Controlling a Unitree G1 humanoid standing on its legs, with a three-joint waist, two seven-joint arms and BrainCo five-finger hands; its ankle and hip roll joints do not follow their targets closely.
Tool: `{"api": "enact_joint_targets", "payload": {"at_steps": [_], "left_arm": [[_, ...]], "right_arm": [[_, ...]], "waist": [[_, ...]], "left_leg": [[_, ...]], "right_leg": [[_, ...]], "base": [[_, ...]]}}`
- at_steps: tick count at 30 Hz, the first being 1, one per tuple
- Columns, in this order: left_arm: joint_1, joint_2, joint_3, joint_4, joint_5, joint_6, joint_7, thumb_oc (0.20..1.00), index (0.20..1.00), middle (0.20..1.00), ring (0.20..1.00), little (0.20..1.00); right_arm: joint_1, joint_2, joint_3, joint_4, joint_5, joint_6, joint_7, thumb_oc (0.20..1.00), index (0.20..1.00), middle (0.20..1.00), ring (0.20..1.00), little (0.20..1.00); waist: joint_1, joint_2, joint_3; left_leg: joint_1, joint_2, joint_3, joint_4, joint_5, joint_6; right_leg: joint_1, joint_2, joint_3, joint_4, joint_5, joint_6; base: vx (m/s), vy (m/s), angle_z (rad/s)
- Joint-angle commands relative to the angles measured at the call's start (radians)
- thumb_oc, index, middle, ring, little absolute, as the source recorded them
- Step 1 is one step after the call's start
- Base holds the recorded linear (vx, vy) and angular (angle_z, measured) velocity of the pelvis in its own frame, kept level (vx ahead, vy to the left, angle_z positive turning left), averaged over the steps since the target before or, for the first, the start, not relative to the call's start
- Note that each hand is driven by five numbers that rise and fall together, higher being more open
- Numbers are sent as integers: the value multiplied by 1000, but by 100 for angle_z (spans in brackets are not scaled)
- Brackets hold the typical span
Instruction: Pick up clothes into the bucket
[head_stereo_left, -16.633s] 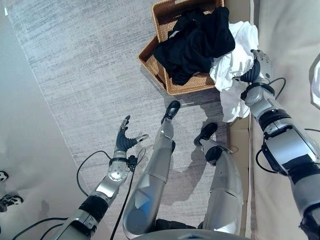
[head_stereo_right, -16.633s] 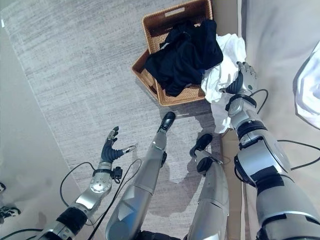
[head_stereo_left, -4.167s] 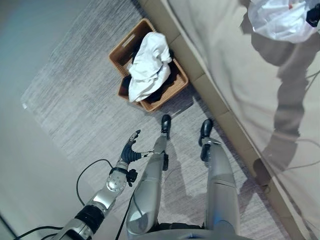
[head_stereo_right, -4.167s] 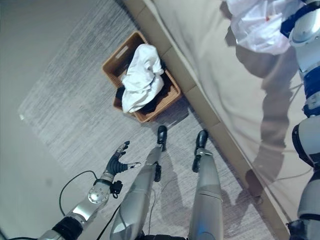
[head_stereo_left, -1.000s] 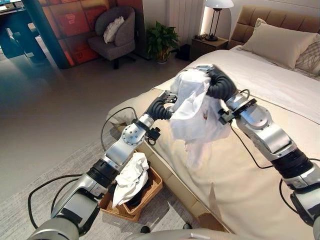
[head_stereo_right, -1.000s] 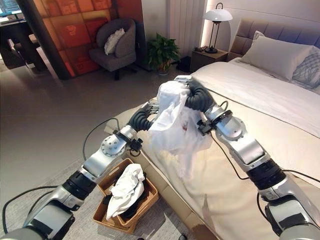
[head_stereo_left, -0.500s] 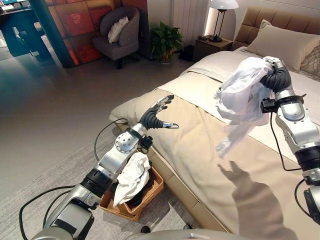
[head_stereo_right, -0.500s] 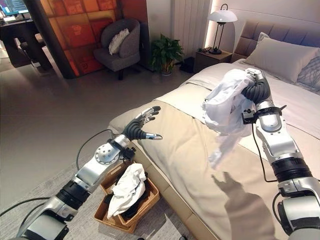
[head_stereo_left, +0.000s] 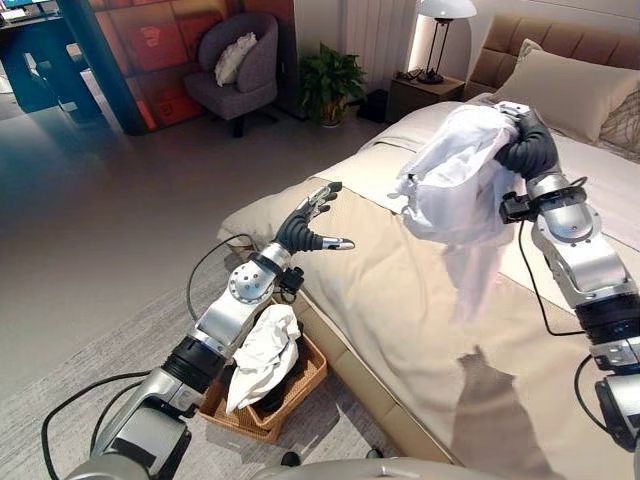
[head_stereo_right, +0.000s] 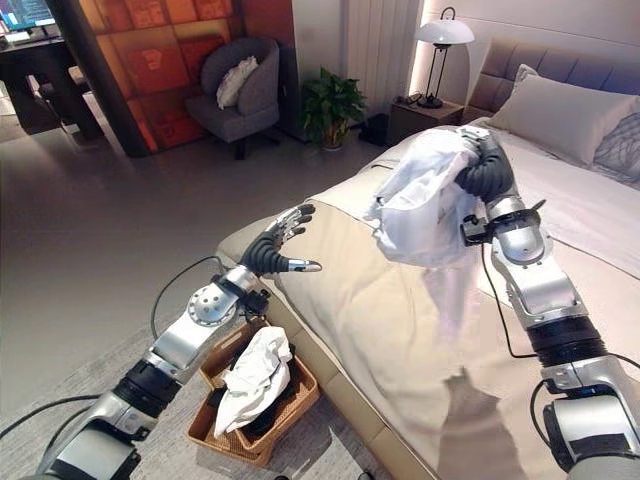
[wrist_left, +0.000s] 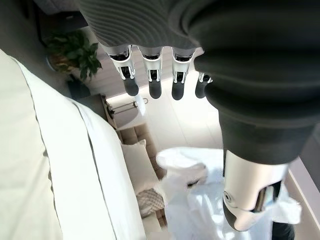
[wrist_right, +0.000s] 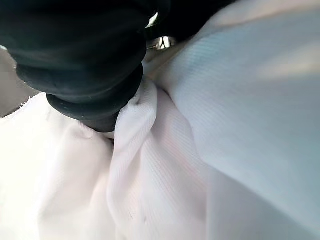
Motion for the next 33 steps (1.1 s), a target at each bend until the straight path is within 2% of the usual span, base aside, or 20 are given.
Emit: {"api": "enact_joint_targets", "payload": {"at_steps": [1,10,16,18,21,27,31,32,33], "left_arm": [[-120,-12,-45,49,4,-27,22,1000,1000,1000,1000,1000],[-207,-70,-100,95,42,-19,24,1000,1000,1000,1000,1000],[-267,-108,-143,112,54,-26,26,1000,1000,1000,1000,1000],[-287,-133,-168,97,-14,-27,13,1000,1000,1000,1000,1000],[-310,-154,-192,89,-45,-25,7,1000,1000,1000,1000,1000],[-320,-173,-216,82,-93,-25,0,1000,1000,1000,1000,1000],[-308,-174,-227,73,-192,-17,-31,1000,1000,1000,1000,1000],[-294,-168,-237,60,-304,-6,-61,250,250,250,250,250],[-294,-168,-237,60,-304,-6,-61,200,200,200,200,200]], "right_arm": [[-97,32,-7,-87,49,-80,12,200,200,200,200,200],[-129,123,83,-241,108,-86,90,200,200,200,200,200],[-185,170,197,-301,164,-77,158,200,200,200,200,200],[-207,177,243,-315,197,-70,184,200,200,200,200,200],[-224,182,277,-328,213,-65,196,200,200,200,200,200],[-233,199,302,-341,238,-67,204,200,200,200,200,200],[-227,207,303,-342,249,-66,204,200,200,200,200,200],[-224,206,305,-344,260,-65,204,200,200,200,200,200],[-224,206,305,-344,260,-65,204,200,200,200,200,200]], "waist": [[21,-74,-45],[13,-73,-39],[12,-77,-32],[12,-80,-28],[12,-82,-24],[16,-86,-19],[15,-85,-20],[12,-82,-23],[12,-82,-23]], "left_leg": [[2,-40,8,75,-115,38],[-9,-40,14,81,-107,40],[-15,-40,13,86,-105,41],[-20,-39,10,86,-102,40],[-25,-39,7,87,-98,39],[-29,-40,-1,86,-95,39],[-28,-41,-2,85,-95,39],[-24,-41,-1,82,-96,39],[-24,-41,-1,82,-96,39]], "right_leg": [[9,-86,-50,80,-54,66],[-6,-86,-41,83,-47,64],[-12,-83,-39,88,-48,62],[-14,-82,-41,88,-47,62],[-18,-82,-44,89,-46,62],[-17,-83,-53,91,-48,62],[-15,-84,-55,91,-48,62],[-13,-84,-55,91,-48,62],[-13,-84,-55,91,-48,62]], "base": [[10,2,-3],[-3,-3,-3],[0,-3,-1],[0,0,0],[0,0,0],[1,0,1],[12,2,5],[18,10,3],[0,0,0]]}}
